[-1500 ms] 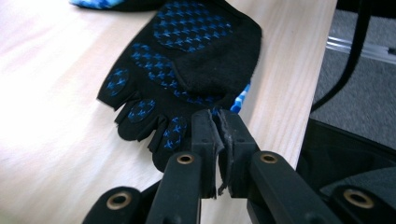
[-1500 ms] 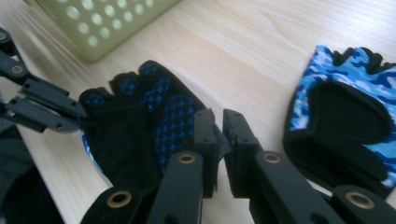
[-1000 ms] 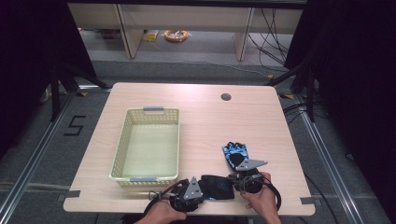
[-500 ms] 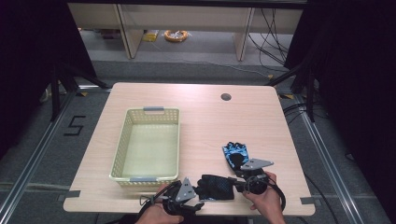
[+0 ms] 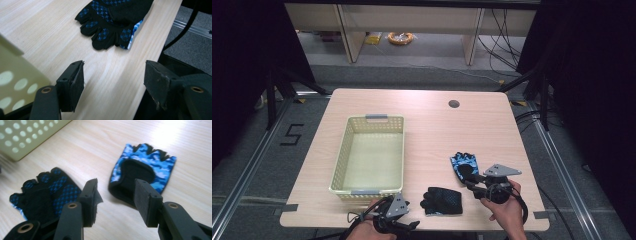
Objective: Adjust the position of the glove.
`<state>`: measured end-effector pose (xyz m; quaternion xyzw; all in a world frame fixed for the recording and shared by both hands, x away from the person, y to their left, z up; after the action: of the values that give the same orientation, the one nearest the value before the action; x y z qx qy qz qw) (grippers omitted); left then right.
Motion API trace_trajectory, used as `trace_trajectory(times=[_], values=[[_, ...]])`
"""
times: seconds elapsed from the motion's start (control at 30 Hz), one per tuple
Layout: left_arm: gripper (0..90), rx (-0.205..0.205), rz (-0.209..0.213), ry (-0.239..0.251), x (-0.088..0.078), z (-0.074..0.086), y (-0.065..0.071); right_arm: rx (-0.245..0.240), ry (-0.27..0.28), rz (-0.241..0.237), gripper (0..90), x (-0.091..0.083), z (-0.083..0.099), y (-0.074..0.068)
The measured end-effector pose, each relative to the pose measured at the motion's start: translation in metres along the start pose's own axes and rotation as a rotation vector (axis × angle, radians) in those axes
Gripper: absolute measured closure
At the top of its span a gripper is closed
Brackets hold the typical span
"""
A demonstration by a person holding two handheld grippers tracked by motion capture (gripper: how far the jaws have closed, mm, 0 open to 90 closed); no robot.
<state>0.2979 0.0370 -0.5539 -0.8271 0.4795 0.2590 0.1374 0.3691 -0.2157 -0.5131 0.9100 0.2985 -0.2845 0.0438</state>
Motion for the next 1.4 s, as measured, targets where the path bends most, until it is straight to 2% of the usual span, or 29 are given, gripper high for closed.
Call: trace_trajectory(times=[0.03, 0.07, 0.1, 0.13, 0.3, 0.33, 0.37, 0.4, 0.43, 0.47, 0.5, 0.57, 0.67, 0.7, 0.77, 0.8, 0.83, 0.87, 0.9, 0.93, 1.0, 1.03, 1.1, 1.17, 1.2, 1.27, 1.3, 1.33, 1.4], values=[[31.7, 0.025, 0.005, -0.007, -0.002, 0.000, -0.001, 0.004, 0.000, 0.011, 55.5, -0.001, -0.001, 0.002], [31.3, -0.001, 0.000, -0.002, -0.004, 0.001, 0.000, -0.005, 0.013, 0.005, 55.5, 0.000, -0.001, 0.005], [31.3, -0.020, 0.018, 0.010, -0.004, 0.001, 0.002, 0.017, 0.011, 0.027, 55.5, -0.001, -0.002, 0.008], [31.2, -0.003, 0.006, 0.006, -0.007, 0.002, 0.000, 0.007, 0.010, 0.037, 55.5, -0.002, -0.002, 0.011], [31.0, -0.021, 0.000, 0.004, -0.017, 0.007, -0.003, 0.038, 0.012, 0.084, 54.6, -0.002, -0.003, 0.027], [30.8, -0.011, 0.002, -0.003, -0.019, 0.008, -0.004, 0.026, 0.008, 0.109, 54.6, -0.002, -0.004, 0.034], [30.5, -0.032, 0.001, 0.002, -0.020, 0.009, -0.004, 0.070, 0.004, 0.113, 54.8, -0.001, -0.004, 0.034], [30.2, -0.018, -0.007, -0.003, -0.023, 0.010, -0.007, 0.029, 0.014, 0.125, 55.0, 0.001, -0.005, 0.041], [30.1, -0.049, -0.007, 0.011, -0.023, 0.010, -0.006, 0.058, 0.013, 0.122, 56.0, 0.003, -0.006, 0.042], [30.0, -0.017, -0.015, -0.007, -0.027, 0.012, -0.010, 0.097, -0.012, 0.139, 57.3, 0.002, -0.006, 0.041], [30.0, -0.043, -0.014, 0.003, -0.027, 0.013, -0.009, 0.064, -0.004, 0.138, 57.8, 0.004, -0.007, 0.046], [29.9, -0.066, -0.012, 0.008, -0.030, 0.015, -0.010, 0.073, 0.000, 0.132, 58.7, 0.010, -0.009, 0.050], [29.6, -0.046, -0.017, 0.003, -0.035, 0.017, -0.013, 0.096, -0.025, 0.153, 58.4, 0.018, -0.009, 0.057], [29.6, -0.057, -0.022, -0.002, -0.036, 0.018, -0.014, 0.096, -0.027, 0.160, 58.7, 0.022, -0.009, 0.059], [29.5, -0.055, -0.028, -0.002, -0.039, 0.020, -0.015, 0.118, -0.058, 0.170, 58.5, 0.027, -0.009, 0.060], [29.4, -0.062, -0.027, -0.001, -0.040, 0.021, -0.015, 0.095, -0.059, 0.180, 58.3, 0.030, -0.009, 0.063], [29.3, -0.044, -0.023, -0.009, -0.042, 0.021, -0.017, 0.131, -0.083, 0.168, 58.1, 0.030, -0.008, 0.059], [29.2, -0.070, -0.029, 0.000, -0.042, 0.022, -0.016, 0.132, -0.084, 0.172, 57.9, 0.034, -0.008, 0.059], [29.1, -0.056, -0.032, -0.004, -0.044, 0.023, -0.018, 0.122, -0.105, 0.174, 57.4, 0.036, -0.008, 0.059], [29.0, -0.085, -0.029, 0.006, -0.044, 0.023, -0.016, 0.129, -0.113, 0.164, 57.1, 0.039, -0.007, 0.058], [29.0, -0.052, -0.032, 0.003, -0.047, 0.024, -0.019, 0.119, -0.119, 0.165, 56.5, 0.045, -0.006, 0.058], [29.0, -0.086, -0.031, 0.008, -0.048, 0.024, -0.018, 0.138, -0.137, 0.182, 56.5, 0.047, -0.006, 0.056], [29.0, -0.074, -0.029, 0.024, -0.050, 0.023, -0.018, 0.150, -0.146, 0.182, 56.6, 0.052, -0.005, 0.054], [28.9, -0.050, -0.033, 0.005, -0.052, 0.024, -0.021, 0.136, -0.162, 0.206, 56.5, 0.056, -0.002, 0.056], [28.9, -0.082, -0.039, 0.009, -0.052, 0.025, -0.019, 0.147, -0.164, 0.205, 56.5, 0.056, -0.002, 0.054], [28.8, -0.071, -0.037, 0.013, -0.053, 0.026, -0.020, 0.130, -0.171, 0.221, 56.6, 0.059, 0.001, 0.059], [28.8, -0.071, -0.036, 0.012, -0.053, 0.027, -0.019, 0.148, -0.164, 0.198, 57.4, 0.060, 0.001, 0.057], [28.8, -0.054, -0.041, 0.001, -0.054, 0.028, -0.021, 0.158, -0.165, 0.213, 58.1, 0.060, 0.001, 0.057], [28.9, -0.086, -0.046, 0.003, -0.055, 0.030, -0.021, 0.145, -0.160, 0.209, 62.2, 0.062, 0.001, 0.059]])
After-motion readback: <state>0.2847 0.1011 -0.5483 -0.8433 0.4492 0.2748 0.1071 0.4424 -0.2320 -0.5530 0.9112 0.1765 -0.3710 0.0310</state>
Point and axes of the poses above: each handheld gripper's, and its own axes: x roughly forward along the jaws, z roughly out of its underside, y roughly to its right, the point moved 7 cm from there along x, roughly forward along the jaws, and after that the axes turned 9 degrees about y, right-handed, at the moved point
